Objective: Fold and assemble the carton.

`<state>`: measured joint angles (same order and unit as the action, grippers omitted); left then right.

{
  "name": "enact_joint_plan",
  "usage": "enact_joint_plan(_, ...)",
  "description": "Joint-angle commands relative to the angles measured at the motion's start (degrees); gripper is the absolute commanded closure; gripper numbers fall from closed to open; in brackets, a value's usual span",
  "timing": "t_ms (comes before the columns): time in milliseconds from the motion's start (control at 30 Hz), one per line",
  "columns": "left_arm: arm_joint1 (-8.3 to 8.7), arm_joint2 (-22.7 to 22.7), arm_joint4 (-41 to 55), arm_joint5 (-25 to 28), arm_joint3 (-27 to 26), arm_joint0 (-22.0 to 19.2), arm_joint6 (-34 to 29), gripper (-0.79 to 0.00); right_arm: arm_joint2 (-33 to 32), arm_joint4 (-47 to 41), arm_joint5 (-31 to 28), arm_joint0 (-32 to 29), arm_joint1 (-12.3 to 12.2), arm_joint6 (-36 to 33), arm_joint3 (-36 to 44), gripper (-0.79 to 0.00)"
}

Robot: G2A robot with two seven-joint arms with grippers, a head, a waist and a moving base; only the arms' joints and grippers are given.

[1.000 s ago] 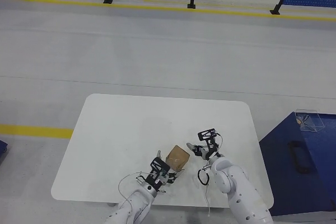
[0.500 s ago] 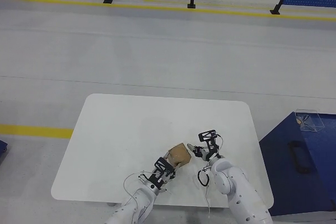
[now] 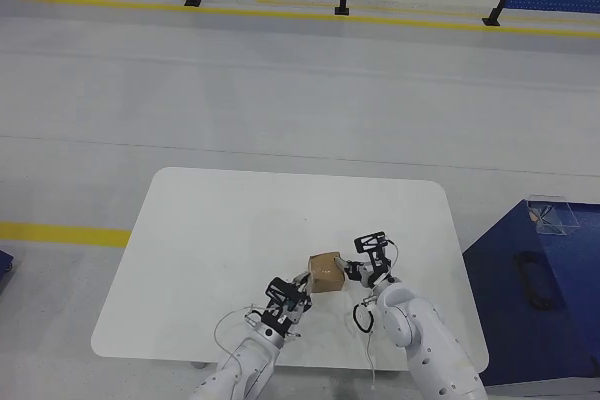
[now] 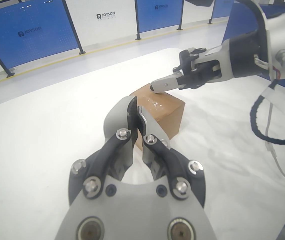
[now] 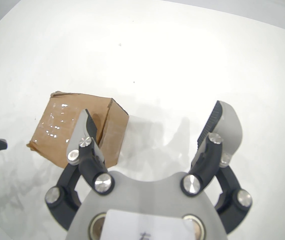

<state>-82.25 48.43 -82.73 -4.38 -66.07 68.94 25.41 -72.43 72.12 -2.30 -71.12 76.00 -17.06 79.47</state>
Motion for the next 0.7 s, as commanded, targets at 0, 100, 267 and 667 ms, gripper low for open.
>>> enact_joint_plan(0, -0.19, 0.01, 0.28, -0.89, -0.35, 0.26, 0.29, -0.785, -0.55, 1.68, 3.51, -0.13, -0.01, 1.24, -0.31, -0.785)
enact_joint_plan(100, -0.48, -0.11, 1.22, -0.62, -0.53, 0.53, 0.72, -0.785, -0.40, 3.80, 8.24, -0.33, 0.18, 3.52, -0.81, -0.785)
enact_joint_plan(267, -0.80, -0.13, 1.37, -1.10, -0.86, 0.88, 1.04, -0.785, 1.06, 4.76, 7.97, 1.70, 0.54, 2.53, -4.14, -0.785)
enact_joint_plan(667, -0.83, 0.86, -0.91, -1.95, -1.60, 2.16, -0.32, -0.785, 8.88, 4.82, -4.75, 13.89, 2.51, 5.84, -19.43, -0.785)
